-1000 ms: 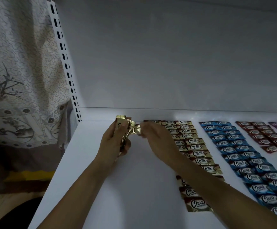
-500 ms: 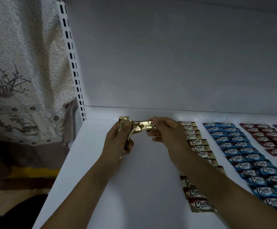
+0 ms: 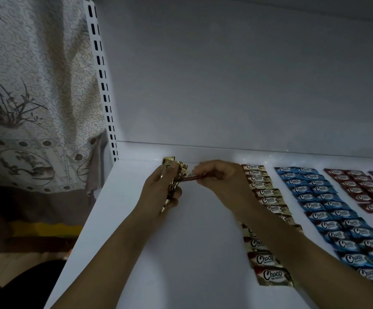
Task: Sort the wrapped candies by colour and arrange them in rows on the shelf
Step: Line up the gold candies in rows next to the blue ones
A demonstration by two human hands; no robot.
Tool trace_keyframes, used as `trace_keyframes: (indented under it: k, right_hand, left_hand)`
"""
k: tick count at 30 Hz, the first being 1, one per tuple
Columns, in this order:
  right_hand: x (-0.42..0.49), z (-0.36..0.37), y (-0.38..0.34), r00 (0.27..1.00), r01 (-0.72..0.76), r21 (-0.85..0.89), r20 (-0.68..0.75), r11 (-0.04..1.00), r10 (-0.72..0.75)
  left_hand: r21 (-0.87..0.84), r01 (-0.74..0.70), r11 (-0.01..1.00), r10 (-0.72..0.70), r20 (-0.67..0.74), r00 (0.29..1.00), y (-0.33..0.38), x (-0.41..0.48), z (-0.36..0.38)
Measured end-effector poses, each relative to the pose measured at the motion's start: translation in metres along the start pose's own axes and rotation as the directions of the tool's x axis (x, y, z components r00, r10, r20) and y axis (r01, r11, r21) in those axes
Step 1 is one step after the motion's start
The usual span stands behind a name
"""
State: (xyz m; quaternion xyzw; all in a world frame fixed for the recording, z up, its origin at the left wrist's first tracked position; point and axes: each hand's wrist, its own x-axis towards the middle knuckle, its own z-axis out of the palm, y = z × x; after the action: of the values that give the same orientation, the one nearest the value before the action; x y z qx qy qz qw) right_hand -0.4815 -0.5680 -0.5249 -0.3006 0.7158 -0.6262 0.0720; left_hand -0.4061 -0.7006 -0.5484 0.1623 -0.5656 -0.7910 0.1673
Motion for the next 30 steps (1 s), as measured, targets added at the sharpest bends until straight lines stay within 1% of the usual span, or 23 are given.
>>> trace_keyframes:
  k: [1, 3, 5, 7, 9, 11, 13, 14, 15, 16, 17, 18, 19, 20, 22, 23, 24, 25, 26, 27, 28, 30]
  right_hand:
    - [-0.001, 0.001, 0.001, 1.0, -0.002, -0.021, 0.007, 1.0, 0.003]
    - [-0.003, 0.001, 0.003, 0.999, -0.053, 0.016, 0.008, 0.998, 0.053]
    - [-0.005, 0.001, 0.003, 0.991, -0.136, 0.118, 0.013, 0.984, 0.135]
    - [-0.006, 0.0, 0.0, 0.973, -0.228, 0.238, 0.021, 0.944, 0.229]
    - [-0.008, 0.001, -0.002, 0.959, -0.28, 0.331, 0.049, 0.901, 0.28]
    - [-0.01, 0.003, -0.002, 0.959, -0.277, 0.32, 0.029, 0.906, 0.283]
    - [-0.006, 0.002, 0.001, 0.96, -0.251, 0.292, -0.05, 0.923, 0.277]
    - [-0.004, 0.0, 0.002, 0.956, -0.247, 0.258, -0.093, 0.934, 0.279]
    - [-0.001, -0.003, 0.001, 0.956, -0.242, 0.183, -0.123, 0.953, 0.266]
    - [0.0, -0.007, 0.001, 0.967, -0.222, 0.03, -0.126, 0.975, 0.224]
    - [0.0, -0.01, 0.003, 0.983, -0.173, -0.162, -0.084, 0.971, 0.161]
    - [-0.001, -0.012, 0.007, 0.994, -0.107, -0.337, -0.007, 0.936, 0.111]
    - [-0.003, -0.012, 0.011, 0.993, -0.036, -0.466, 0.087, 0.884, 0.086]
    - [-0.006, -0.01, 0.015, 0.98, 0.034, -0.547, 0.181, 0.836, 0.079]
    - [-0.012, -0.007, 0.024, 0.944, 0.18, -0.631, 0.325, 0.755, 0.047]
    - [-0.013, -0.006, 0.026, 0.936, 0.23, -0.653, 0.351, 0.721, 0.019]
    - [-0.013, -0.007, 0.026, 0.945, 0.24, -0.671, 0.326, 0.702, -0.012]
    - [-0.015, -0.01, 0.023, 0.964, 0.225, -0.704, 0.262, 0.674, -0.048]
    - [-0.017, -0.013, 0.021, 0.975, 0.216, -0.753, 0.204, 0.622, -0.093]
    - [-0.021, -0.016, 0.017, 0.978, 0.208, -0.813, 0.184, 0.544, -0.099]
    - [-0.024, -0.017, 0.014, 0.98, 0.197, -0.876, 0.191, 0.441, -0.059]
    - [-0.028, -0.017, 0.013, 0.969, 0.238, -0.945, 0.248, 0.222, 0.015]
  left_hand:
    - [0.009, -0.01, 1.0, 0.01, -0.002, 1.0, 0.0, 0.0, 0.0]
    - [0.063, -0.057, 0.996, 0.058, -0.013, 0.998, -0.002, 0.001, -0.001]
    - [0.133, -0.128, 0.983, 0.133, -0.029, 0.991, -0.005, 0.002, 0.0]
    - [0.184, -0.204, 0.962, 0.213, -0.031, 0.977, -0.007, 0.003, 0.001]
    - [0.216, -0.27, 0.938, 0.284, -0.034, 0.958, -0.01, 0.004, 0.002]
    - [0.249, -0.32, 0.914, 0.334, -0.014, 0.942, -0.012, 0.005, 0.002]
    - [0.265, -0.336, 0.904, 0.349, 0.0, 0.937, -0.013, 0.004, 0.002]
    - [0.26, -0.335, 0.906, 0.349, -0.009, 0.937, -0.012, 0.004, 0.003]
    - [0.249, -0.329, 0.911, 0.347, -0.028, 0.938, -0.011, 0.005, 0.002]
    - [0.244, -0.322, 0.915, 0.344, -0.056, 0.937, -0.011, 0.006, 0.001]
    - [0.25, -0.311, 0.917, 0.342, -0.088, 0.936, -0.011, 0.008, -0.001]
    - [0.26, -0.299, 0.918, 0.339, -0.122, 0.933, -0.012, 0.009, -0.003]
    - [0.264, -0.285, 0.921, 0.331, -0.149, 0.932, -0.012, 0.011, -0.004]
    - [0.261, -0.272, 0.926, 0.32, -0.163, 0.933, -0.013, 0.011, -0.005]
    - [0.259, -0.253, 0.932, 0.3, -0.161, 0.94, -0.013, 0.01, -0.005]
    - [0.266, -0.248, 0.931, 0.295, -0.152, 0.943, -0.013, 0.009, -0.005]
    - [0.277, -0.242, 0.93, 0.29, -0.145, 0.946, -0.013, 0.009, -0.005]
    - [0.286, -0.235, 0.929, 0.284, -0.141, 0.949, -0.013, 0.009, -0.005]
    - [0.295, -0.231, 0.927, 0.281, -0.138, 0.95, -0.013, 0.009, -0.005]
    - [0.303, -0.228, 0.925, 0.278, -0.134, 0.951, -0.013, 0.01, -0.005]
    - [0.312, -0.222, 0.924, 0.273, -0.128, 0.953, -0.014, 0.011, -0.004]
    - [0.323, -0.213, 0.922, 0.262, -0.114, 0.958, -0.016, 0.01, -0.003]
